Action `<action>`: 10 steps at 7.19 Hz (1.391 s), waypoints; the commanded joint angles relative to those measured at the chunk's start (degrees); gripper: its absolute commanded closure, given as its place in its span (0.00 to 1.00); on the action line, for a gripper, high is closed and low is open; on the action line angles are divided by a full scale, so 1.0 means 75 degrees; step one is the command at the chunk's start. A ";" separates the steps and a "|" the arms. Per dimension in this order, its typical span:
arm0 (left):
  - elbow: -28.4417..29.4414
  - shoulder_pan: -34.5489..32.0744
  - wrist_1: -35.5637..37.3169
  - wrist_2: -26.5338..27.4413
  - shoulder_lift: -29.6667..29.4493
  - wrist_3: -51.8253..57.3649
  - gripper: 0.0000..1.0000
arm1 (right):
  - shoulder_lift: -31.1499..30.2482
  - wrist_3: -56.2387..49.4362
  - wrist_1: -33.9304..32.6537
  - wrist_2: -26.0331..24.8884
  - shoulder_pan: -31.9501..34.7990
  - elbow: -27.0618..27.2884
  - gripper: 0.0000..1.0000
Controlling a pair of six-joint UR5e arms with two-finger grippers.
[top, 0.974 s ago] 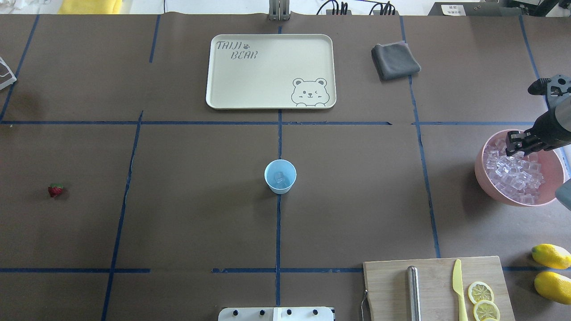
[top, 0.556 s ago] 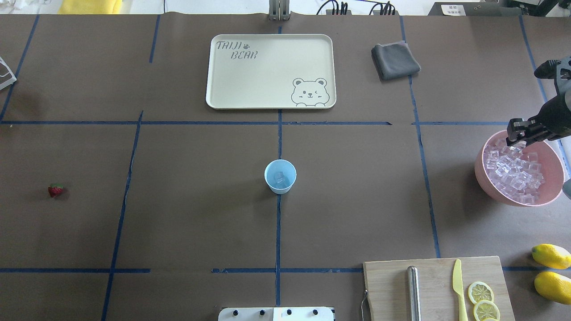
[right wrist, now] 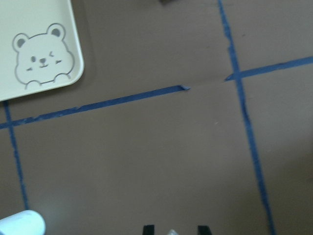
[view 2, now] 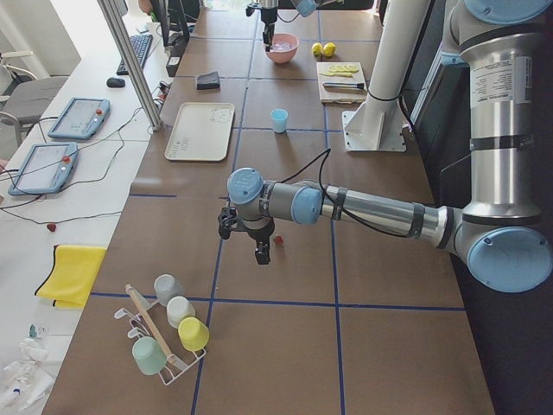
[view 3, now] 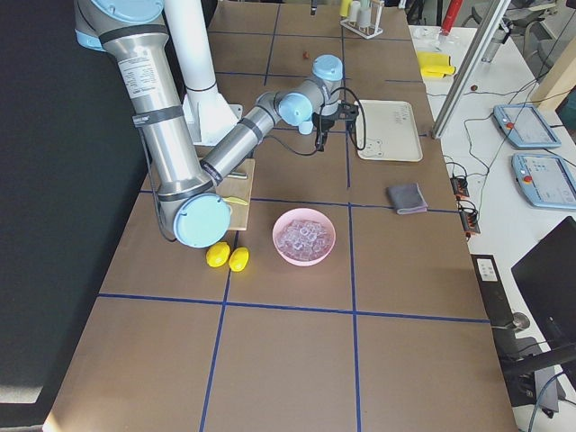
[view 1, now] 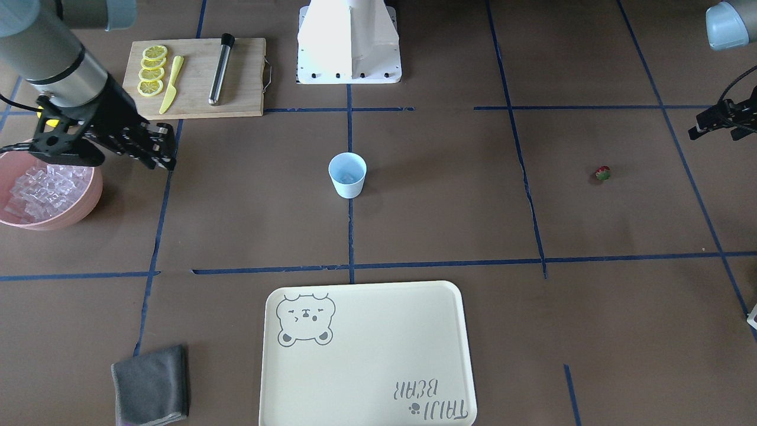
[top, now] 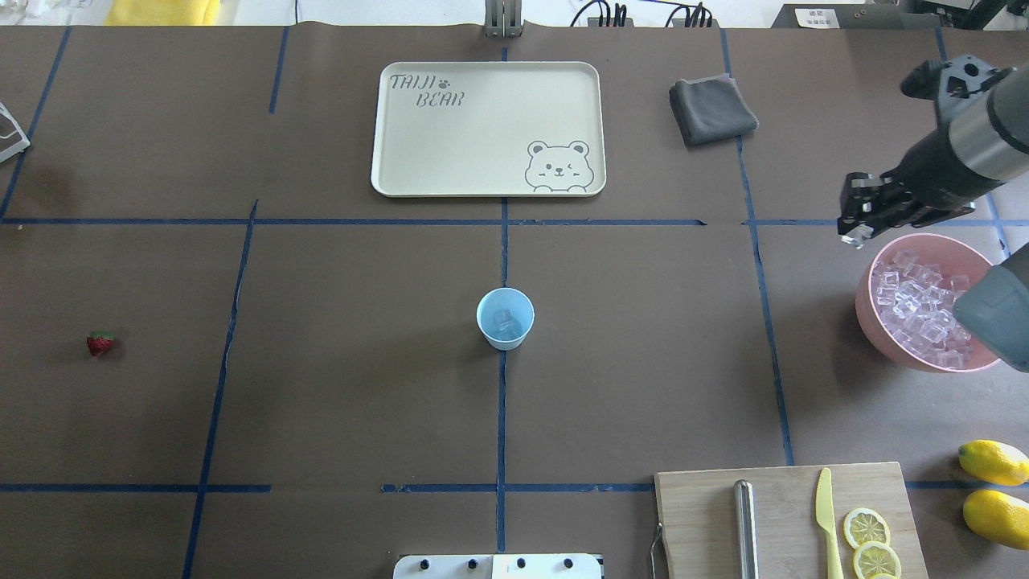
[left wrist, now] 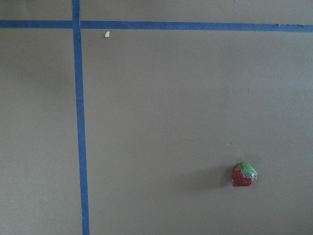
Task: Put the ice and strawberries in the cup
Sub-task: 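Carry the ice cube with the right gripper over the cup and release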
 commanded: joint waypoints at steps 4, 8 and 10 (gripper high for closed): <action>0.0000 0.0000 0.0000 0.0012 0.0041 0.0012 0.00 | 0.2227 0.2962 0.1827 -0.1826 -0.2316 -0.2238 0.99; 0.0000 0.0011 0.0000 0.0023 0.0041 0.0012 0.00 | 0.2462 0.3024 0.2174 -0.1876 -0.2551 -0.2747 0.97; 0.0012 0.0011 0.0000 0.0023 0.0041 0.0012 0.00 | 0.2463 0.3024 0.2174 -0.1946 -0.2576 -0.2760 0.35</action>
